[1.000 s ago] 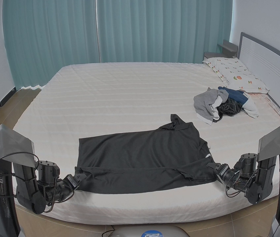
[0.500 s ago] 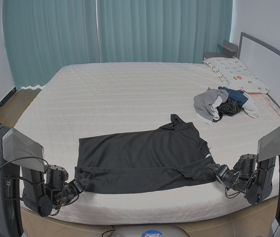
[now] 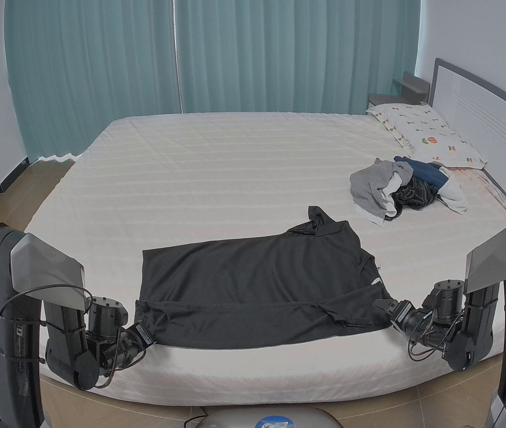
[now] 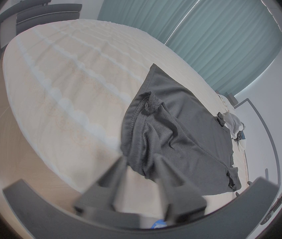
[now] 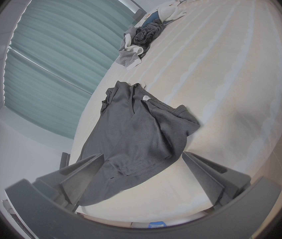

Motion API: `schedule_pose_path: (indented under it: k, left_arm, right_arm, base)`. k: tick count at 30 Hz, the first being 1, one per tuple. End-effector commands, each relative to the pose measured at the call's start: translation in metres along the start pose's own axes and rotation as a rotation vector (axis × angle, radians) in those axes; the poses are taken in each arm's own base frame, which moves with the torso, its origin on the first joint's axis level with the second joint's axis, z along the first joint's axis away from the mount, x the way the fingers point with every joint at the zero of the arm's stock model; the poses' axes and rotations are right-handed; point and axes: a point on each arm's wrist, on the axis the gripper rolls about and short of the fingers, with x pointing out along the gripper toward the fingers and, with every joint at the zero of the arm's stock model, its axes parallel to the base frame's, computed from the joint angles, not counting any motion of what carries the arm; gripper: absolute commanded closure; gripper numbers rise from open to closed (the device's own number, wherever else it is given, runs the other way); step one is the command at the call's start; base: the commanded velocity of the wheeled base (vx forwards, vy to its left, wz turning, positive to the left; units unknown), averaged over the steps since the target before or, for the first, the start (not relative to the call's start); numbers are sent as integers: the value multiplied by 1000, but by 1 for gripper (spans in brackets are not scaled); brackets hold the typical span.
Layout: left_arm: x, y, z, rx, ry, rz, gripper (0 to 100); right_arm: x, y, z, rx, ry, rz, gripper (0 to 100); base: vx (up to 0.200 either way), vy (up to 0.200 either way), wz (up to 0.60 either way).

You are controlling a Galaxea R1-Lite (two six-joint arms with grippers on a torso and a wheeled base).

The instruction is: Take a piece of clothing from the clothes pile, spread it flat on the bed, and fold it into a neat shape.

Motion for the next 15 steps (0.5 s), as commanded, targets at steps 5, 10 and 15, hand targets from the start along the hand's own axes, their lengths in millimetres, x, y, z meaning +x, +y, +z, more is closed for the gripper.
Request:
schedule_pose_path:
  k: [5, 10, 15]
  left_arm:
    - [-1, 7, 5, -54, -52, 60, 100]
    - [-1, 8, 8, -68, -64, 58, 100]
    - [1, 8, 8, -70, -65, 56, 100]
  right_arm:
    - [1, -4, -3, -19, 9, -30, 0]
    - [3, -6, -3, -17, 18, -47, 0]
    - [11, -5, 0, -15, 14, -59, 0]
  base:
    - [0, 0, 0]
    - [0, 0, 0]
    - [0, 0, 0]
